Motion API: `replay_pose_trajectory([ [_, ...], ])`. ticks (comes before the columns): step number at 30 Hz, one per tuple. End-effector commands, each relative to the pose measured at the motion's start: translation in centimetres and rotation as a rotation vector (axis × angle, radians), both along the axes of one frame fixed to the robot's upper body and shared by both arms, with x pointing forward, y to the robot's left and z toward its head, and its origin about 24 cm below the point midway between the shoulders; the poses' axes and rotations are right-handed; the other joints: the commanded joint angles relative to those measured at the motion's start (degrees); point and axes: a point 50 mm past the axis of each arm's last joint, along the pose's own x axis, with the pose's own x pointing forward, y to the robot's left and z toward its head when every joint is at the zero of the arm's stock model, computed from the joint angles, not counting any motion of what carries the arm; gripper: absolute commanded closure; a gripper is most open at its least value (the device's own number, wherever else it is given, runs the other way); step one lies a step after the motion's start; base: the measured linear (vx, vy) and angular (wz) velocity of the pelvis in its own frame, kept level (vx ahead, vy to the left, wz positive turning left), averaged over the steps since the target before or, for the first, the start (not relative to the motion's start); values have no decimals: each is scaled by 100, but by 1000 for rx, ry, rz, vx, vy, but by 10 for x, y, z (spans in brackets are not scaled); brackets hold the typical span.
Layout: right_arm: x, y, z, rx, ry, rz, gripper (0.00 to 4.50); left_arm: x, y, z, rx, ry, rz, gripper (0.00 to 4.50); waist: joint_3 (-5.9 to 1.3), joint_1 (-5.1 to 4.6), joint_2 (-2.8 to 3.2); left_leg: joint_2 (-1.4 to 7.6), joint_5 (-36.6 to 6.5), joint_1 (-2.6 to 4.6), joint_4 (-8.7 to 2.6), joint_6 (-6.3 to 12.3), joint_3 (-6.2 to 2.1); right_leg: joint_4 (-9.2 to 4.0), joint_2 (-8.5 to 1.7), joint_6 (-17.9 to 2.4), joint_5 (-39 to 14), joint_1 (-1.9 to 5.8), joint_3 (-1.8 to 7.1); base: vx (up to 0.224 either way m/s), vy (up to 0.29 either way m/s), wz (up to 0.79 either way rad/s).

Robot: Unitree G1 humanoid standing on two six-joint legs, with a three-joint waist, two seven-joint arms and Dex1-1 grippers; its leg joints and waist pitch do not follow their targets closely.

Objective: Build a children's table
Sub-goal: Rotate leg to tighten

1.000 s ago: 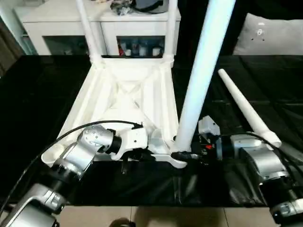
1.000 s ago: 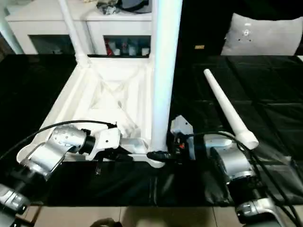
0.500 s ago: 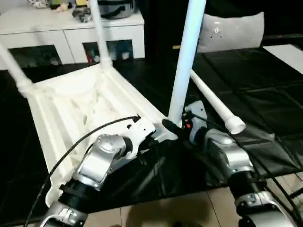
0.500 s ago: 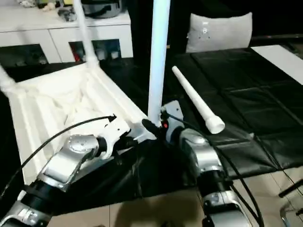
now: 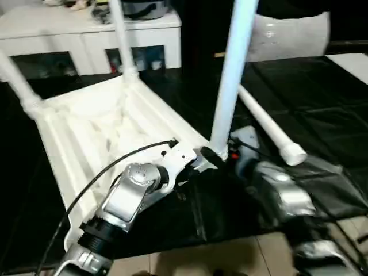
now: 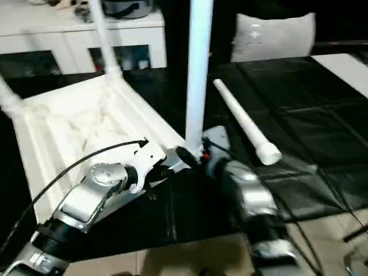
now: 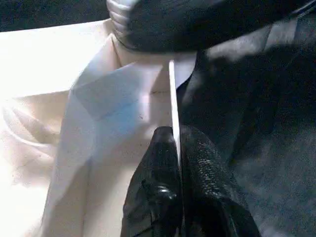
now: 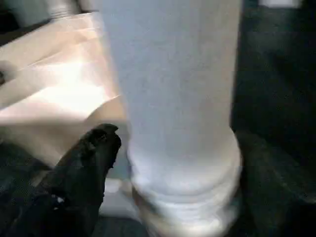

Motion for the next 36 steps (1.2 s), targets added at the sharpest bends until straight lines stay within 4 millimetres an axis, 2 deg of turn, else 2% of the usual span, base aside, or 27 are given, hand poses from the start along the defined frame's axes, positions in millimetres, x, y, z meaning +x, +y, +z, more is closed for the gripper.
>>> replay_pose_trajectory([
  [1,-2,-4,17,11,-70,108,18,5,-3,17,-6,-95,-110,450,-414,61,-62,254,-1787,42,-426,471,-61,-370,-398,-790,-2120,272,347,0,0,0],
  [3,-5,-13,25,-11,-83,182,8,1,1,15,11,-81,-191,450,-417,107,-67,252,-1669,48,-408,494,-48,-345,-399,-846,-2086,258,360,0,0,0],
  [5,-7,-18,29,-35,-83,237,8,-2,4,14,28,-65,-247,450,-443,172,-66,263,-1466,34,-391,537,-46,-298,-402,-900,-1961,279,372,0,0,0],
  [6,-7,-19,29,-37,-83,242,8,-2,4,14,31,-65,-252,450,-458,225,-44,282,-1276,44,-387,567,-39,-271,-389,-970,-1732,264,375,0,0,0],
  [8,-10,-23,32,-62,-72,306,8,-5,7,14,56,-56,-321,450,-474,307,-54,289,-1086,20,-368,591,-28,-222,-378,-1070,-1464,282,370,0,0,0],
  [9,-12,-24,33,-96,-69,360,8,-8,10,14,71,-45,-391,450,-485,361,-58,299,-1030,38,-362,596,-18,-207,-365,-1091,-1410,258,374,0,0,0],
  [13,-15,-25,31,-157,-71,418,8,-11,12,13,88,-37,-472,450,-457,423,-44,315,-1180,39,-364,551,-18,-220,-369,-1059,-1623,217,375,0,0,0],
  [14,-17,-23,28,-201,-61,475,8,-13,14,12,103,-21,-539,450,-440,458,-42,317,-1417,70,-376,448,-17,-247,-369,-999,-1902,195,376,0,0,0],
  [17,-21,-17,25,-192,-46,538,8,-16,15,11,127,-7,-619,450,-429,469,-58,325,-1666,100,-395,346,-3,-263,-372,-947,-2118,179,391,0,0,0],
  [18,-22,-14,24,-176,-37,559,8,-17,14,11,133,-1,-642,450,-427,474,-66,335,-1742,135,-398,304,21,-274,-373,-942,-2219,158,413,0,0,0],
  [20,-22,-12,23,-159,-24,579,24,-16,13,11,136,-5,-654,450,-421,476,-74,338,-1741,135,-404,277,36,-262,-364,-952,-2249,145,444,0,0,0],
  [26,-26,-10,18,-143,19,625,63,-14,12,11,132,-14,-677,450,-426,434,-77,324,-1754,77,-422,272,19,-247,-375,-885,-2334,191,469,0,0,0],
  [29,-26,-10,17,-139,30,636,100,-14,12,10,130,-16,-683,450,-431,436,-93,309,-1632,65,-403,316,32,-252,-376,-878,-2335,192,471,0,0,0],
  [31,-27,-10,16,-138,39,641,104,-14,13,10,128,-15,-686,450,-434,443,-107,310,-1574,67,-397,335,39,-256,-378,-865,-2363,191,472,0,0,0],
  [36,-28,-11,14,-131,58,649,149,-14,13,9,118,-7,-681,450,-439,455,-102,320,-1500,64,-395,359,36,-234,-370,-899,-2291,191,466,0,0,0],
])
